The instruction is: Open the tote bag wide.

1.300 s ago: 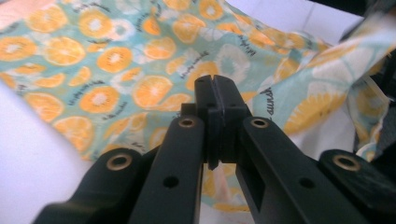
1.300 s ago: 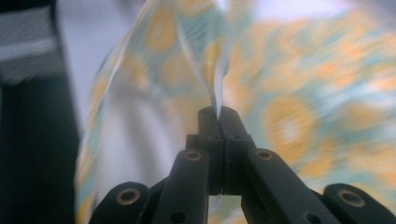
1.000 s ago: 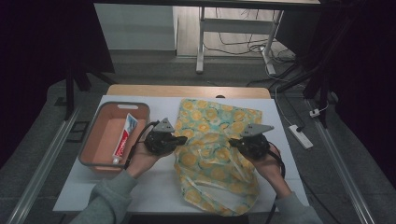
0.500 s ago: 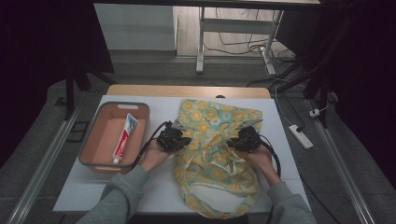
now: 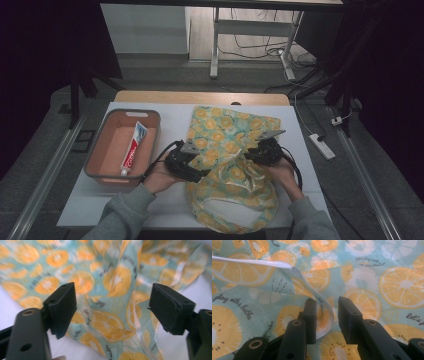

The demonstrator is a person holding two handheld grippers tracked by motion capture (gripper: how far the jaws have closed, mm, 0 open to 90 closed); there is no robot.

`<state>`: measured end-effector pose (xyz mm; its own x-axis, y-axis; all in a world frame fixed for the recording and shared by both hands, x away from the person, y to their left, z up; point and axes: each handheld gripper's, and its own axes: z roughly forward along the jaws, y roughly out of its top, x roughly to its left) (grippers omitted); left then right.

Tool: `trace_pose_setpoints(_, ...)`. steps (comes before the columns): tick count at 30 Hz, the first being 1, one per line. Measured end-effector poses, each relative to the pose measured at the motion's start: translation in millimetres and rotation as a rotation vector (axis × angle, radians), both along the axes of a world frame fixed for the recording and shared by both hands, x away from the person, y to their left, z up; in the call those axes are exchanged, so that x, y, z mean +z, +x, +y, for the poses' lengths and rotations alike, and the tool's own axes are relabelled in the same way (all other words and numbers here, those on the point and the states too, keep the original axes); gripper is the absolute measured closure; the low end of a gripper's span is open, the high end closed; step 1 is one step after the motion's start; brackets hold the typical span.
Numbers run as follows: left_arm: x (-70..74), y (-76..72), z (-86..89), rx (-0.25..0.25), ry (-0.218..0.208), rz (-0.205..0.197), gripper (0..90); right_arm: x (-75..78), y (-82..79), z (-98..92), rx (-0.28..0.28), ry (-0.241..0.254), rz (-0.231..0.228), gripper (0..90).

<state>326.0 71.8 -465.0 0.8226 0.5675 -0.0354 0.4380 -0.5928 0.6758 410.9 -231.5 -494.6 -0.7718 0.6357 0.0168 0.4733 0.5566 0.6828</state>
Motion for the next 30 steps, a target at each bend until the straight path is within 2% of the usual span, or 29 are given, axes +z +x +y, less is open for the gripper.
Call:
trace_pose_setpoints(1, -6.1, 2.0, -3.9, -0.006, 0.024, 0.015, 28.3, 0.0, 0.0, 0.0, 0.0, 0.0, 0.0, 68.4)
trace_pose_setpoints(2, -11.9, 3.9, -7.3, -0.015, 0.049, 0.025, 45.7, 0.3, -0.3, 0.2, 0.005, 0.0, -0.003, 68.2)
trace_pose_setpoints(3, -16.7, 5.5, -9.7, -0.024, 0.074, 0.028, 57.6, 0.4, -0.6, 0.2, 0.005, 0.001, -0.002, 68.0)
trace_pose_setpoints(4, -19.7, 6.7, -10.6, -0.025, 0.09, 0.023, 57.6, 0.4, -0.6, 0.2, 0.005, 0.001, -0.002, 68.0)
trace_pose_setpoints(5, -20.7, 8.0, -10.0, -0.015, 0.088, 0.021, 80.1, 0.4, -1.3, -0.2, 0.011, 0.005, 0.0, 67.4)
trace_pose_setpoints(6, -19.4, 9.4, -8.3, -0.007, 0.079, 0.019, 86.2, 0.4, -1.3, -0.2, 0.011, 0.005, 0.0, 67.4)
trace_pose_setpoints(7, -16.5, 10.4, -5.5, 0.005, 0.052, 0.011, 88.0, 0.6, -2.3, -1.5, 0.016, 0.006, 0.0, 67.3)
trace_pose_setpoints(8, -6.7, 13.3, 3.3, 0.034, 0.008, -0.012, 88.3, 0.8, -2.7, -2.6, 0.02, 0.008, -0.003, 67.1)
trace_pose_setpoints(9, -6.7, 13.3, 3.3, 0.034, 0.008, -0.012, 88.6, 1.1, -3.2, -3.7, 0.024, 0.014, -0.001, 66.8)
trace_pose_setpoints(10, 3.4, 18.6, 13.9, 0.07, -0.027, -0.031, 88.6, 1.6, -3.7, -5.1, 0.03, 0.026, 0.006, 66.6)
trace_pose_setpoints(11, 3.4, 18.6, 13.9, 0.07, -0.027, -0.031, 88.6, 2.1, -4.1, -6.3, 0.036, 0.041, 0.011, 66.1)
trace_pose_setpoints(12, 8.9, 26.9, 23.6, 0.113, -0.073, -0.023, 88.7, 3.1, -4.9, -6.8, 0.042, 0.056, 0.017, 64.9)
trace_pose_setpoints(13, 8.9, 26.9, 23.6, 0.113, -0.073, -0.023, 88.7, 3.1, -4.9, -6.8, 0.042, 0.056, 0.017, 64.9)
trace_pose_setpoints(14, 7.9, 33.1, 27.5, 0.136, -0.106, -0.002, 88.7, 8.0, -8.1, -6.4, 0.067, 0.082, 0.018, 60.6)
trace_pose_setpoints(18, 1.6, 36.7, 23.2, 0.14, -0.085, 0.011, 88.7, 33.4, -25.2, -1.1, 0.104, 0.162, -0.039, 45.4)
trace_pose_setpoints(20, -0.1, 37.4, 19.3, 0.137, -0.078, 0.012, 88.7, 47.9, -35.3, 6.1, 0.143, 0.186, -0.031, 36.2)
trace_pose_setpoints(23, -0.6, 38.6, 16.1, 0.142, -0.076, 0.007, 88.7, 61.5, -54.4, 24.7, 0.206, 0.159, -0.034, 28.7)
trace_pose_setpoints(26, -2.2, 40.5, 15.9, 0.146, -0.071, 0.011, 88.6, 58.8, -68.0, 47.8, 0.251, 0.081, -0.028, 27.0)
trace_pose_setpoints(28, -2.9, 41.5, 17.6, 0.154, -0.078, 0.017, 88.6, 48.2, -69.9, 59.7, 0.249, 0.009, -0.026, 35.2)
trace_pose_setpoints(30, -2.9, 41.2, 18.7, 0.151, -0.077, 0.018, 88.5, 32.5, -65.1, 65.3, 0.239, -0.062, 0.011, 58.7)
